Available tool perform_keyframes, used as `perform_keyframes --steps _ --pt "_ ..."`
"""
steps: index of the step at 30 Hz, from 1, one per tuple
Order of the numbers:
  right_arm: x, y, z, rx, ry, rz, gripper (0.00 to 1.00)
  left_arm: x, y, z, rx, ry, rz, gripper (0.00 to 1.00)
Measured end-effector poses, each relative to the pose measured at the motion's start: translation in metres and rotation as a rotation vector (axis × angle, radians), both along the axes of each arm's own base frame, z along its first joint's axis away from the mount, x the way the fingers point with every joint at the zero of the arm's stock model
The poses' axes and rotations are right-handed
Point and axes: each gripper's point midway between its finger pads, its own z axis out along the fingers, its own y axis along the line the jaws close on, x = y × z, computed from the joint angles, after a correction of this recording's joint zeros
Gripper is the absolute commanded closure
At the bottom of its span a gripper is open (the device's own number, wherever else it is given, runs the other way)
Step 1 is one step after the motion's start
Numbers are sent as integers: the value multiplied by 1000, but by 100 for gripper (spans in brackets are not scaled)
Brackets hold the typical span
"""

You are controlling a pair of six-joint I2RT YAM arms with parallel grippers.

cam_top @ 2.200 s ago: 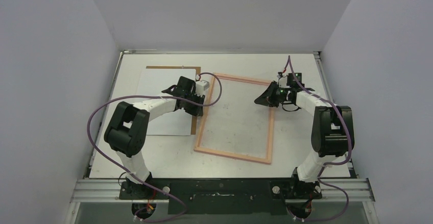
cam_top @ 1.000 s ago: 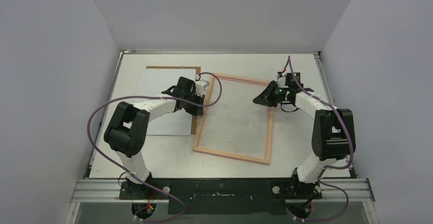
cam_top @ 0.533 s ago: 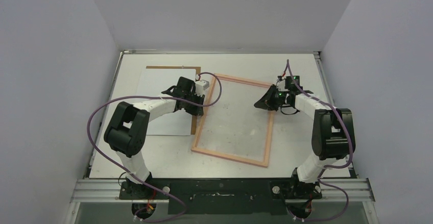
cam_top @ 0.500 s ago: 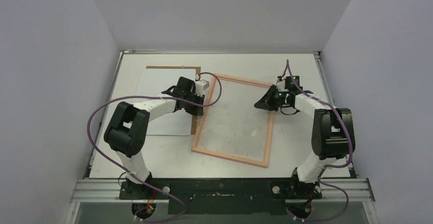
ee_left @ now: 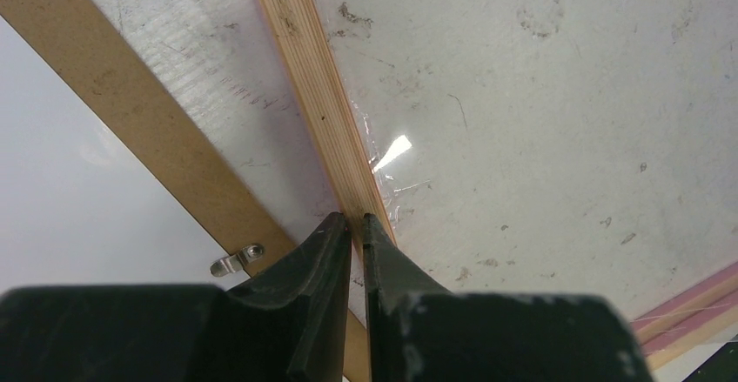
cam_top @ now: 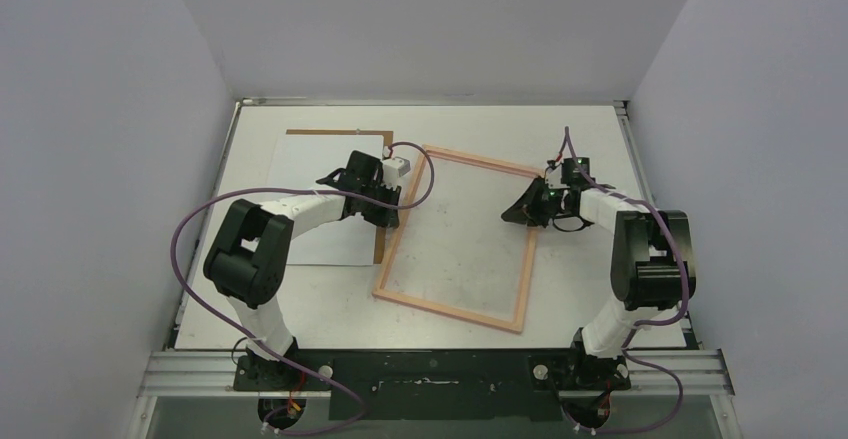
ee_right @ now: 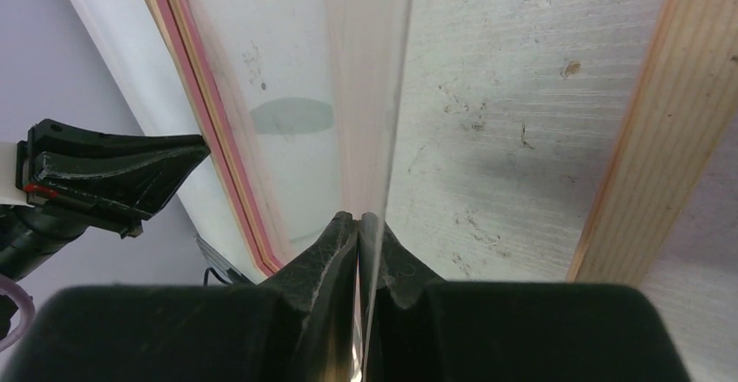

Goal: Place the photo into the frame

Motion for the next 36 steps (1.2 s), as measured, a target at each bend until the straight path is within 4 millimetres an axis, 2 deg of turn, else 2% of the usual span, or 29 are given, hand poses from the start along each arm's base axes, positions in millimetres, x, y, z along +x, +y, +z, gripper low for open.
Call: perform_keyframes --steps 7,13,26,36 --pt "1 3 6 37 11 -11 95 0 0 0 0 0 0 91" --pt "4 8 20 77 6 -5 95 0 0 0 1 0 0 92" --pt "8 22 71 168 -70 22 95 0 0 0 -4 1 0 94" --pt "6 24 72 175 -71 21 95 1 1 0 -8 3 1 94"
